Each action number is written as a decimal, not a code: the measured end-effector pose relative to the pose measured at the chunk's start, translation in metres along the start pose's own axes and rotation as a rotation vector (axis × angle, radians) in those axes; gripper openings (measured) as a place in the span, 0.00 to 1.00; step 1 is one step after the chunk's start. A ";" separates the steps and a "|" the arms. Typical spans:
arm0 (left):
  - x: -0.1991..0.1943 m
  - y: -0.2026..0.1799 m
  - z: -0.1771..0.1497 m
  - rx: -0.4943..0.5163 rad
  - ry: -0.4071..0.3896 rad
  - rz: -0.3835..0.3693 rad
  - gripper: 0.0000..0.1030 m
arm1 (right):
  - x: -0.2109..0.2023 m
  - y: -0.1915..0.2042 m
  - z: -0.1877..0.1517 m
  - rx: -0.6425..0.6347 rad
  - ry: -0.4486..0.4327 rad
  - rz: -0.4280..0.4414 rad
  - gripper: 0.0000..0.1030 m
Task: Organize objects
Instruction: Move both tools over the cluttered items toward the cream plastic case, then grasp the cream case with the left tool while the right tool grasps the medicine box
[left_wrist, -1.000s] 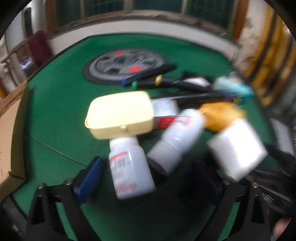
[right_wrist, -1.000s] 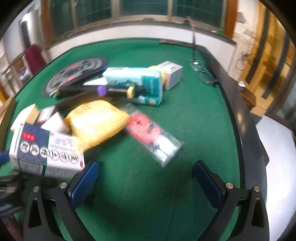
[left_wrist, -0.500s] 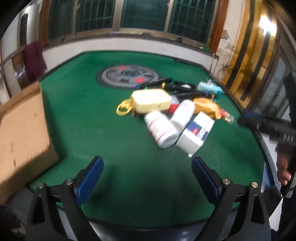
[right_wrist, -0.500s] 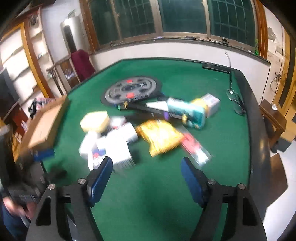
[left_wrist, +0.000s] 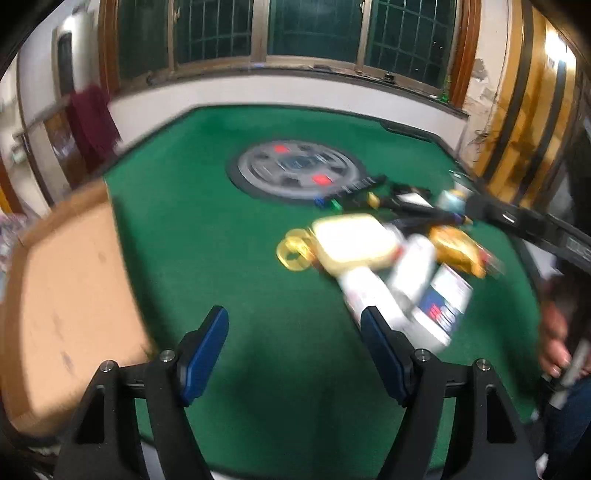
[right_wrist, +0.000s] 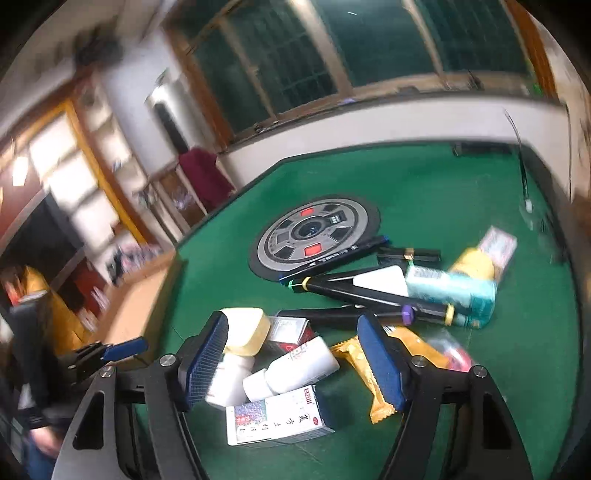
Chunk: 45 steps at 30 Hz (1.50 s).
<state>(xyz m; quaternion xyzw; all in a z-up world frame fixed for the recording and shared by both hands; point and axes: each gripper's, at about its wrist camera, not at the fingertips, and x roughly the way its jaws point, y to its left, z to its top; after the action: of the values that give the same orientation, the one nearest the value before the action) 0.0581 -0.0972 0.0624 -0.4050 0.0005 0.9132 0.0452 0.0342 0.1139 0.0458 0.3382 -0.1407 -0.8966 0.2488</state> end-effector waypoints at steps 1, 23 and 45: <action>-0.001 0.008 0.008 -0.007 -0.015 0.034 0.72 | -0.002 -0.005 0.002 0.024 -0.003 0.007 0.75; 0.002 0.015 0.052 0.134 -0.041 0.183 0.70 | -0.017 -0.024 0.015 0.072 -0.005 0.074 0.77; 0.108 -0.075 0.068 0.675 0.272 -0.179 0.60 | -0.004 -0.035 0.003 0.063 0.106 0.105 0.77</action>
<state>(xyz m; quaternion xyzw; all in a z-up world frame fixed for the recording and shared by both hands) -0.0580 -0.0113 0.0311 -0.4835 0.2723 0.7917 0.2555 0.0221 0.1451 0.0355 0.3851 -0.1727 -0.8583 0.2919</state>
